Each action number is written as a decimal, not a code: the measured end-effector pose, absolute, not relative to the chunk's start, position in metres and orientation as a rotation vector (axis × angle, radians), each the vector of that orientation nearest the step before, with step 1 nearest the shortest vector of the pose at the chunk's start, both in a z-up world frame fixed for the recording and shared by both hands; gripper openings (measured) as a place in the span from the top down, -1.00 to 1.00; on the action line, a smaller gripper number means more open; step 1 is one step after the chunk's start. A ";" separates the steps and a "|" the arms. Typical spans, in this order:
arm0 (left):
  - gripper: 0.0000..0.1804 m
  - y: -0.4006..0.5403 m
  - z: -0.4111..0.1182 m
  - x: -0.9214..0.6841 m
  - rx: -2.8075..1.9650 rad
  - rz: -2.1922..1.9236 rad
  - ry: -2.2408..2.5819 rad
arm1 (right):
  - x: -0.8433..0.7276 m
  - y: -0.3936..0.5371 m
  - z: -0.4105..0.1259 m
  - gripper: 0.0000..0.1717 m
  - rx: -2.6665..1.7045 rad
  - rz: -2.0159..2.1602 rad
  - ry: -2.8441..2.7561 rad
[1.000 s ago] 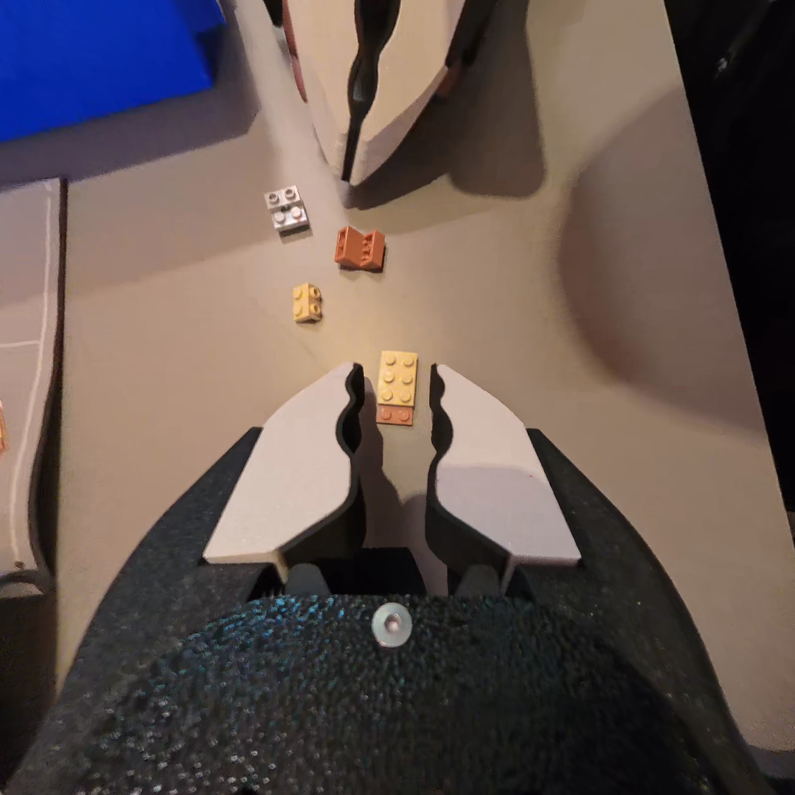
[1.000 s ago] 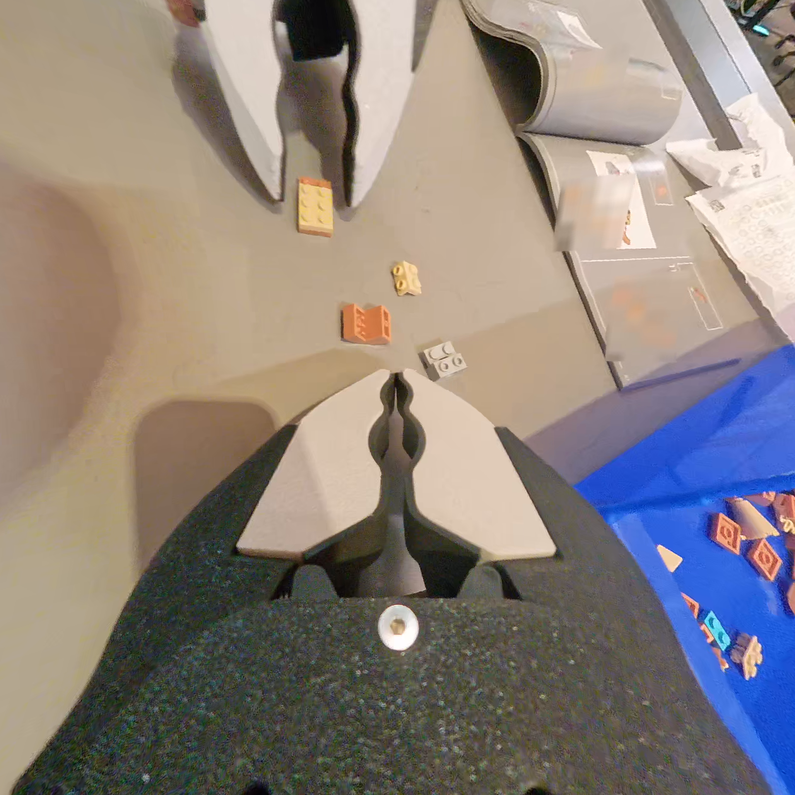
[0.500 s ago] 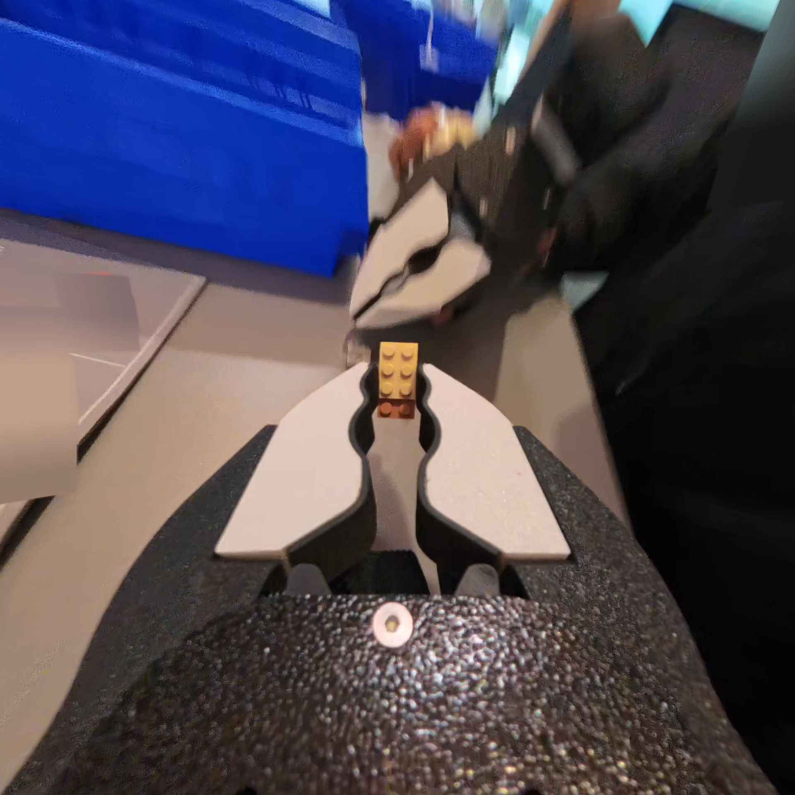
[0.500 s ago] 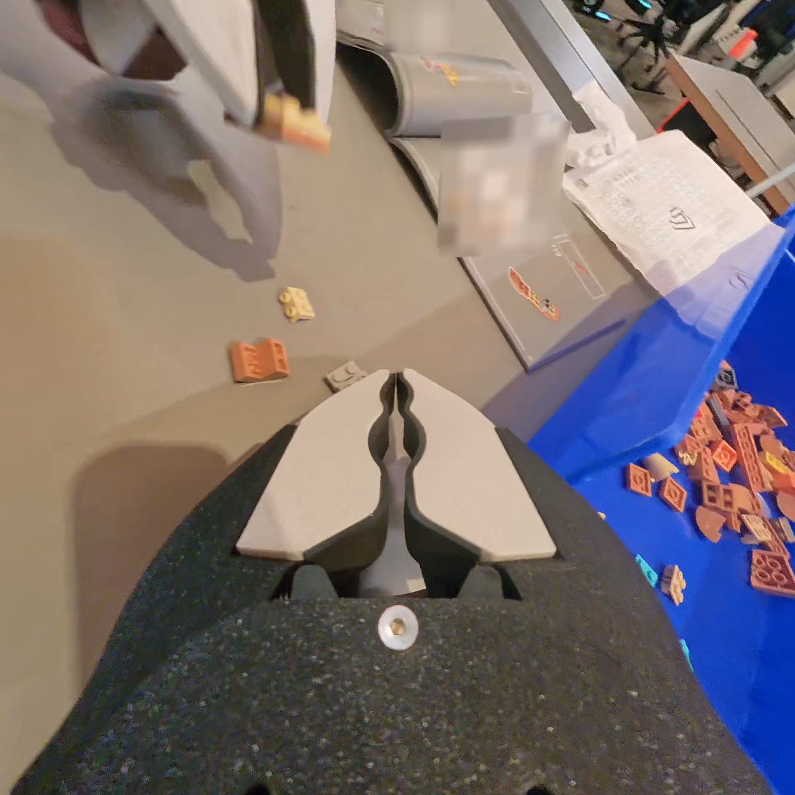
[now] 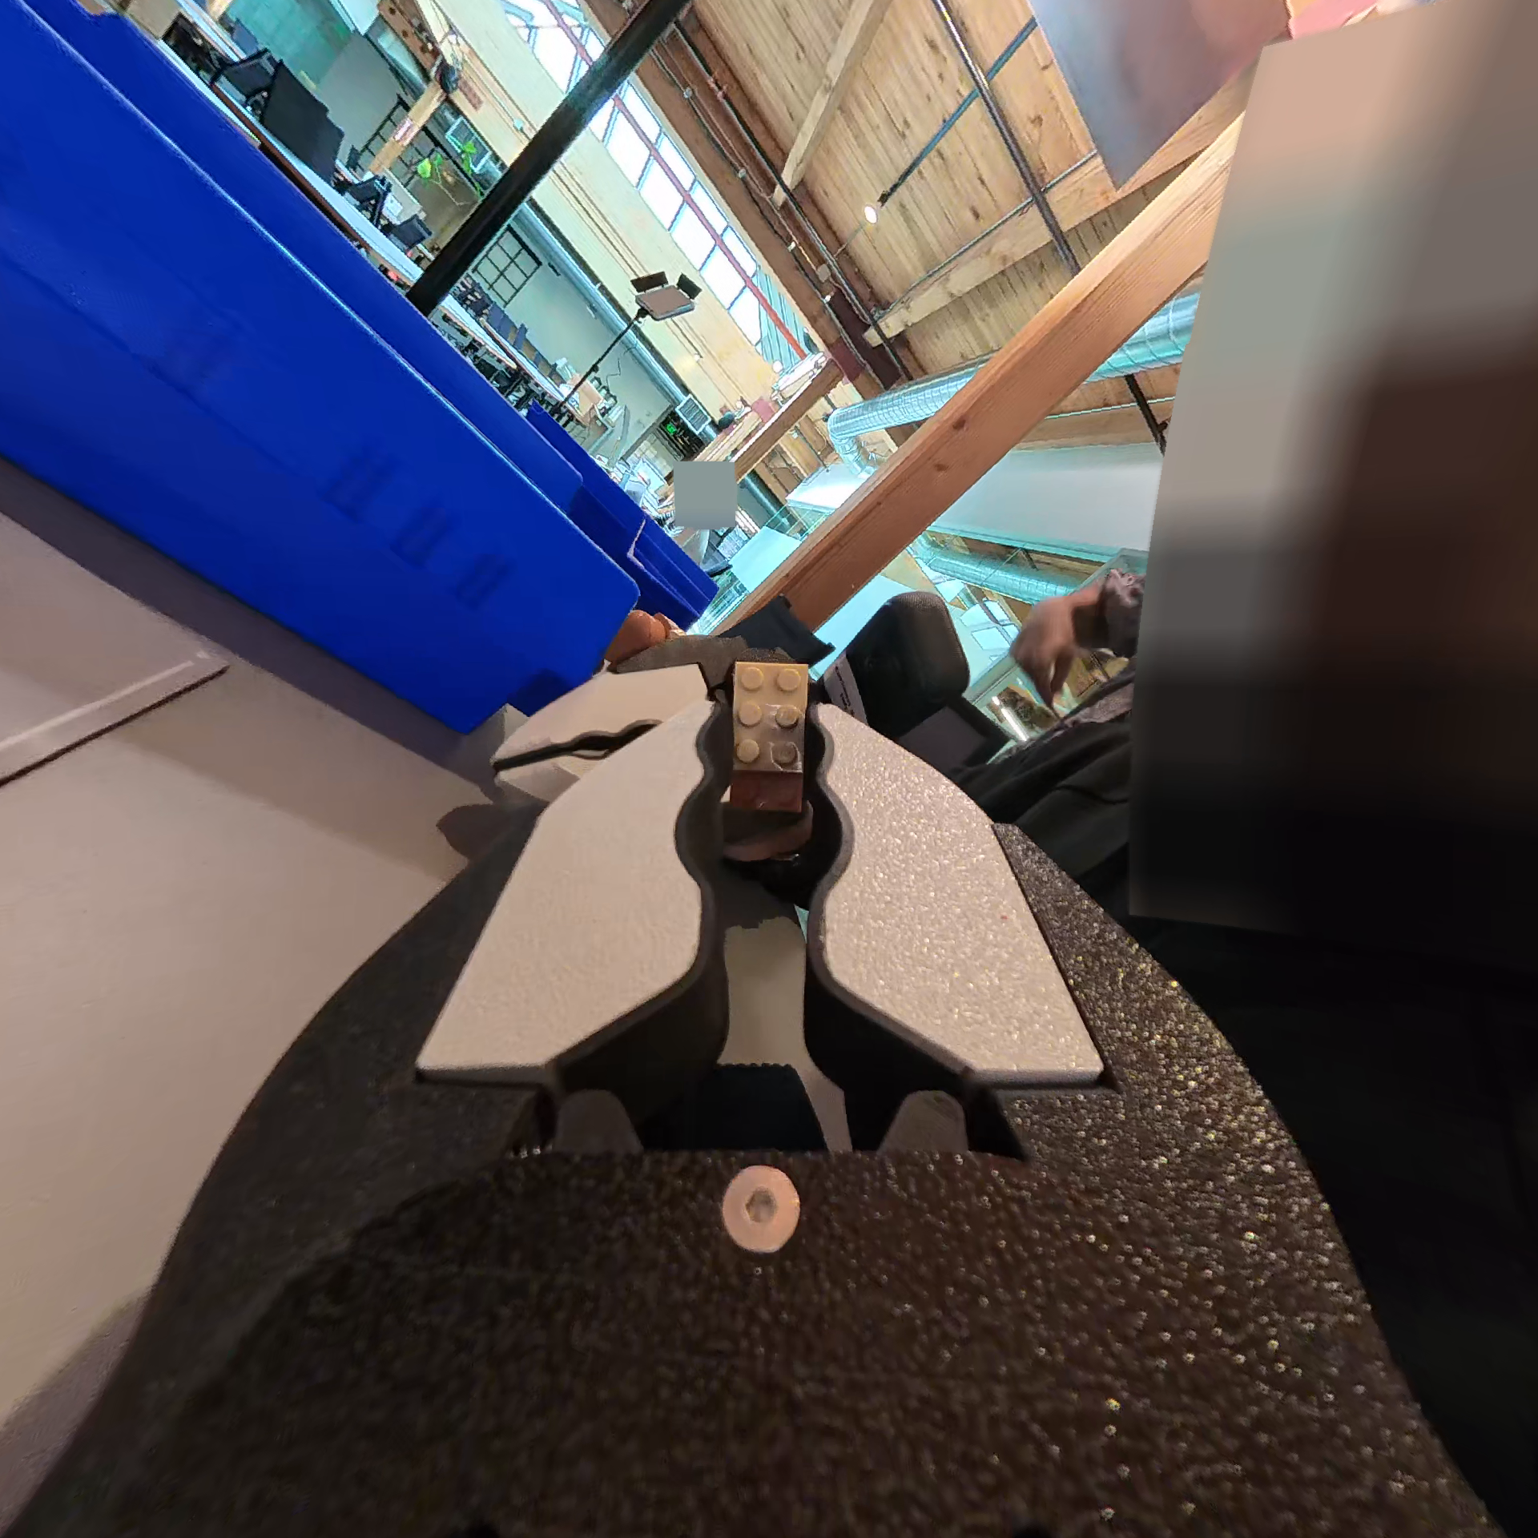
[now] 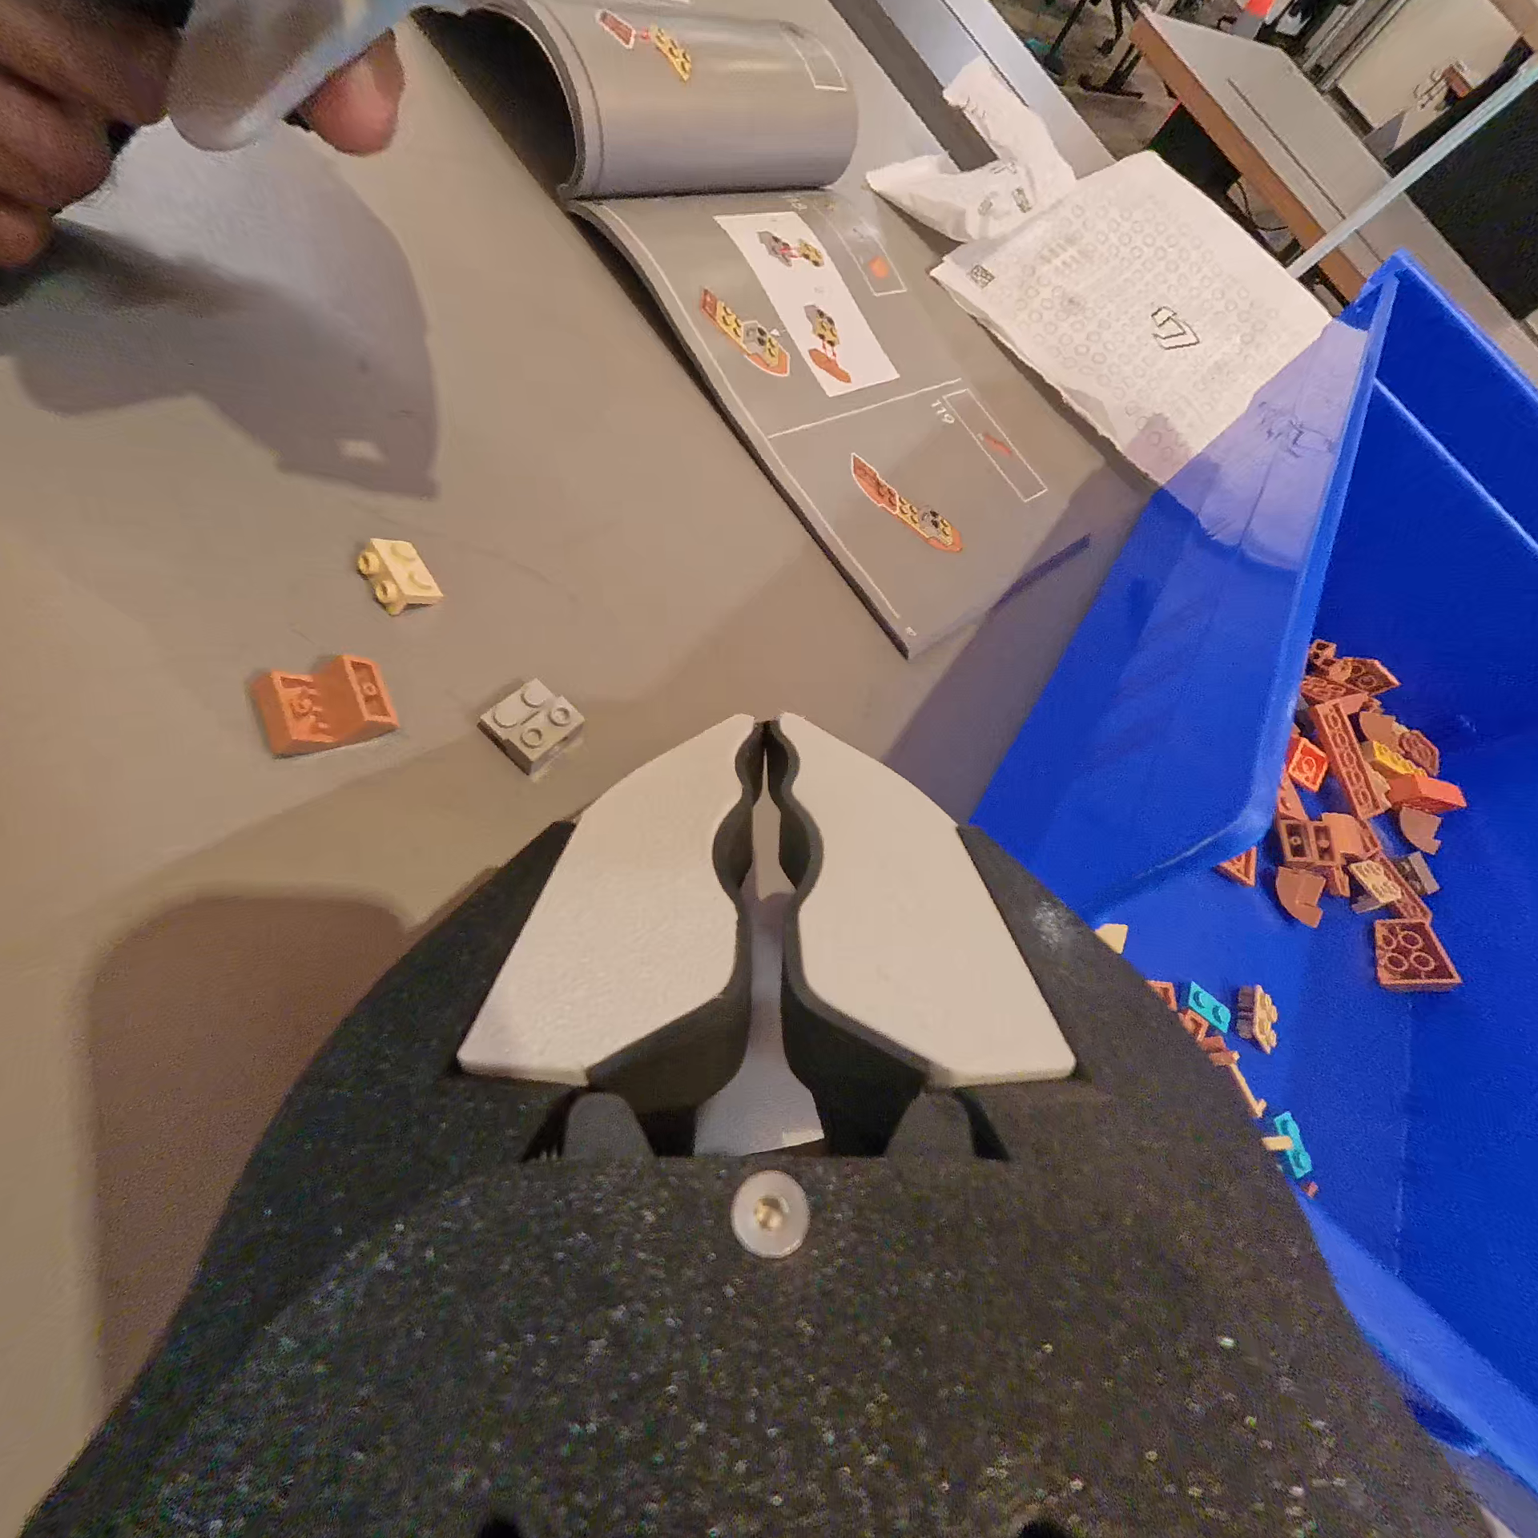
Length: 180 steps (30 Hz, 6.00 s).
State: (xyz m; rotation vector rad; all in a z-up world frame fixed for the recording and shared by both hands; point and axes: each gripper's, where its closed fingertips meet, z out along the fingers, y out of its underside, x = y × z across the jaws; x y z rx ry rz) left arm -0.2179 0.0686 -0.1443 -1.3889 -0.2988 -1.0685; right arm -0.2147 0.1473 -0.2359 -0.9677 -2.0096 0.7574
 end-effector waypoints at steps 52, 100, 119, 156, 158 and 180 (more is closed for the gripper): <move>0.82 0.057 -0.261 -0.244 -2.352 0.178 0.285 | -0.207 0.130 -0.242 1.00 -0.785 0.737 -2.073; 0.82 0.061 -0.259 -0.230 -2.303 0.122 0.351 | -0.203 0.125 -0.246 1.00 -0.725 0.718 -2.118; 0.82 0.061 -0.259 -0.227 -2.285 0.175 0.434 | -0.203 0.125 -0.246 1.00 -0.720 0.714 -2.116; 0.32 0.203 -0.172 -0.315 -2.162 -0.248 -0.360 | -0.197 0.122 -0.247 1.00 -0.674 0.719 -2.130; 0.31 0.212 -0.176 -0.316 -2.161 -0.277 -0.378 | -0.197 0.122 -0.247 1.00 -0.675 0.723 -2.131; 0.56 0.243 -0.103 -0.318 -2.249 -0.054 0.120 | -0.196 0.120 -0.247 1.00 -0.661 0.727 -2.142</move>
